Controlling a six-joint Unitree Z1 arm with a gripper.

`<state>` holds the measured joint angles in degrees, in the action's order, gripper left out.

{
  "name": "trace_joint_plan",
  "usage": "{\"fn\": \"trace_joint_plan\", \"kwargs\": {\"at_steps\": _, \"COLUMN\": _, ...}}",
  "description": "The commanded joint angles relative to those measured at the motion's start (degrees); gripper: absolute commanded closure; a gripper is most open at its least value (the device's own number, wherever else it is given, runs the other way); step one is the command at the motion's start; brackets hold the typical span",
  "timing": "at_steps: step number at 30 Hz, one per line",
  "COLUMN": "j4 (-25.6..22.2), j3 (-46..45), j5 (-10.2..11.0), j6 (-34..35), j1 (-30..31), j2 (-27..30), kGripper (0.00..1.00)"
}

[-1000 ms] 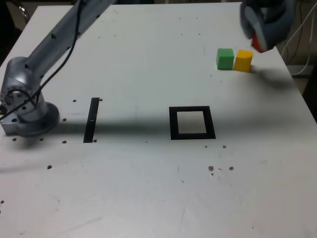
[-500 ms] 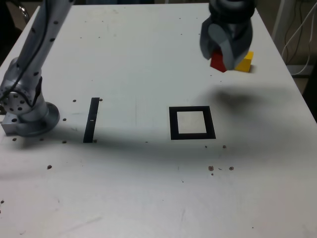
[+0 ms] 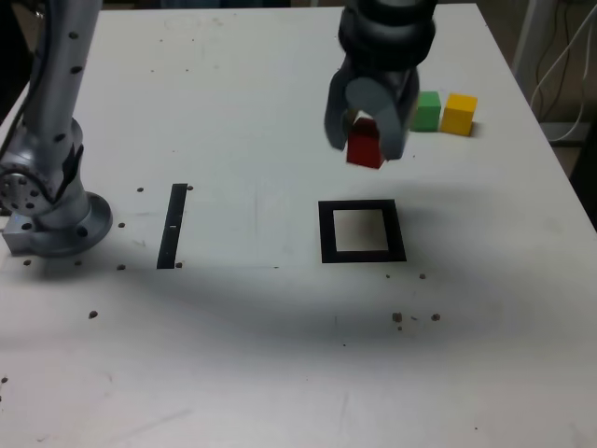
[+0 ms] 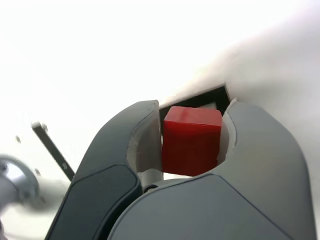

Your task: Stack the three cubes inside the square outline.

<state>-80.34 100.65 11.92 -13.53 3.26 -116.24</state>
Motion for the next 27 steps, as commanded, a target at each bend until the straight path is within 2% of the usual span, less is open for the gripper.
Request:
{"fn": "trace_joint_plan", "kwargs": {"at_steps": 1, "j4": 0.02, "j3": -0.82, "j5": -0.73, "j6": 4.04, "j1": 0.49, "j2": 0.9, "kGripper": 0.67}}
{"fn": "trace_joint_plan", "kwargs": {"at_steps": 9, "j4": 0.79, "j3": -2.37, "j5": -3.31, "j6": 14.25, "j1": 2.01, "j2": -0.24, "kGripper": 0.67}}
{"fn": "trace_joint_plan", "kwargs": {"at_steps": 16, "j4": 7.27, "j3": -6.88, "j5": -5.08, "j6": 18.56, "j1": 2.37, "j2": -2.73, "kGripper": 0.67}}
{"fn": "trace_joint_plan", "kwargs": {"at_steps": 27, "j4": 9.73, "j3": -9.95, "j5": -3.71, "j6": 19.15, "j1": 2.47, "j2": -4.37, "kGripper": 0.67}}
